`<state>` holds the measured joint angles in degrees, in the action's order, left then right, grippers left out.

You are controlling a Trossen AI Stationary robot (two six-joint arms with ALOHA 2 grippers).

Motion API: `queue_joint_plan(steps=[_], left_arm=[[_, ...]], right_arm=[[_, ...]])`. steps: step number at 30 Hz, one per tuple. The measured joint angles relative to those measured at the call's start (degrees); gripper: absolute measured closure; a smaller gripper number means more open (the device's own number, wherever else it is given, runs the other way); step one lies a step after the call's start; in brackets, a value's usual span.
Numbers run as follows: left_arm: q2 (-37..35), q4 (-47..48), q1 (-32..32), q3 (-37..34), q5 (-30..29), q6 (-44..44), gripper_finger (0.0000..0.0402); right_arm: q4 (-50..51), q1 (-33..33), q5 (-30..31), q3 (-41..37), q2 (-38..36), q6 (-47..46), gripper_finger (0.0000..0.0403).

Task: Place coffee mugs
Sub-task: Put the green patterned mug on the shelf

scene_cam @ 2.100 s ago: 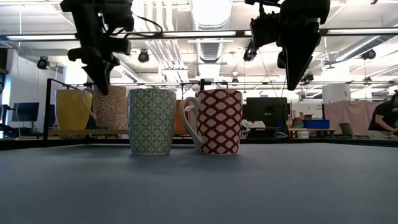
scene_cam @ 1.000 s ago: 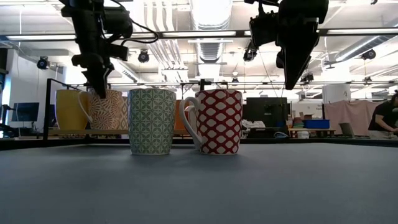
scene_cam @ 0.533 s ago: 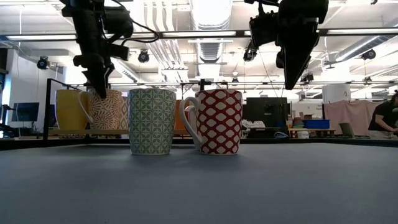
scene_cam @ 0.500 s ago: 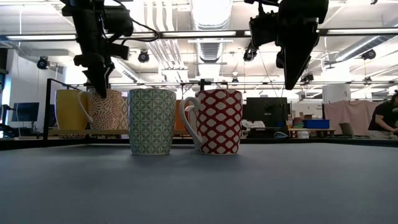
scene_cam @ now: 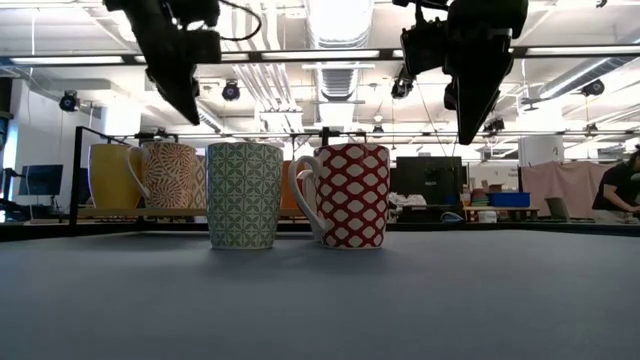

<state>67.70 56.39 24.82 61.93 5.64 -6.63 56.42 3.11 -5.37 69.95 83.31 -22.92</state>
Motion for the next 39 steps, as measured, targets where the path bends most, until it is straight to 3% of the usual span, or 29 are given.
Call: queue_joint_plan(steps=[3,9,15,27,39], left_arm=[[0.0,-1.6,-6.0,-0.4,2.9,0.1,0.031],[0.8,-10.1,-19.3,-0.5,2.4,-1.7,0.0313],[5.7,-13.0,-28.5,-0.6,-2.3,-1.9,0.0313],[15.0,-16.4,-29.6,-0.6,-2.5,-2.6,0.0313],[22.0,-18.1,-29.7,0.1,-1.9,-4.7,0.0315]], right_arm=[[0.2,0.0,0.0,0.0,0.0,0.2,0.0262],[0.1,0.0,0.0,-0.2,-0.2,2.6,0.0262],[-0.1,0.0,0.0,-3.1,-0.3,3.1,0.0262],[-2.9,1.3,-2.2,-10.1,-0.5,-0.3,0.0262],[-4.9,1.9,-2.3,-11.2,-0.5,-0.7,0.0262]])
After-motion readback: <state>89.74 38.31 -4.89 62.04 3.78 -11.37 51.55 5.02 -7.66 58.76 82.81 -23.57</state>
